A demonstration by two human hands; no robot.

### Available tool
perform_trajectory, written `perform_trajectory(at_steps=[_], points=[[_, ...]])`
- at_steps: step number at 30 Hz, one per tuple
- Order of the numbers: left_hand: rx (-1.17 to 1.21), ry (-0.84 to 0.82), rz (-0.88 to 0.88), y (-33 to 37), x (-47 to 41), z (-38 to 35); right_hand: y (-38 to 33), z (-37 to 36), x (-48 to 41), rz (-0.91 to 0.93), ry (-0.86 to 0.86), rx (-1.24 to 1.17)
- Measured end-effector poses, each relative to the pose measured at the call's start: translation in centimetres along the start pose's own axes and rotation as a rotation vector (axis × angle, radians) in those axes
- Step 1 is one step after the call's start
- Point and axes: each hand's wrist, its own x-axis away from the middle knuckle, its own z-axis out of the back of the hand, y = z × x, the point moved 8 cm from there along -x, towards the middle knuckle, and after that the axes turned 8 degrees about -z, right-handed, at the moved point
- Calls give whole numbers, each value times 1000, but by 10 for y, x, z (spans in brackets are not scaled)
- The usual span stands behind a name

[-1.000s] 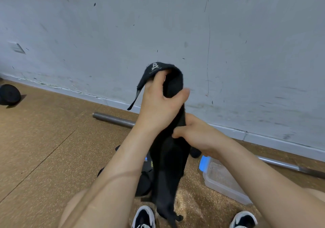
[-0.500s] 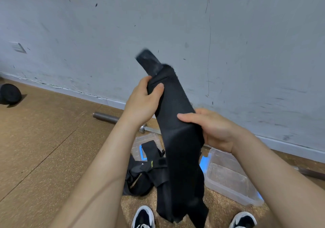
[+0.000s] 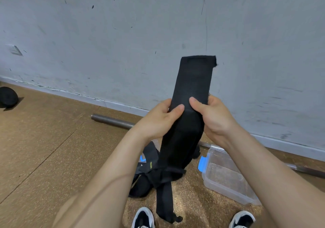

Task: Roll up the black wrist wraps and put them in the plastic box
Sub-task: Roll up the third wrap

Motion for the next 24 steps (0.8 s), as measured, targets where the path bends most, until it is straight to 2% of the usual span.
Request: perform_trajectory(at_steps=[3, 6, 9, 11, 13, 16, 21, 24], points=[[9, 56, -65, 4, -4, -5, -6, 3, 1, 55, 44, -37], [141, 243, -81, 4, -7, 0, -4, 0, 1, 20, 21, -53], [286, 438, -68, 1, -7, 16, 6, -6, 1, -86, -61, 146], [365, 502, -45, -3, -6, 23, 10, -13, 3, -107, -163, 338], [463, 519, -13, -6, -6, 27, 6, -12, 2, -31, -154, 483], [598, 465, -19, -4, -7, 22, -2, -7, 0, 114, -28, 534], [572, 309, 53, -4, -4, -6, -7, -3, -2, 172, 109, 365], [476, 347, 82, -11, -2, -6, -6, -3, -2, 131, 119, 239]])
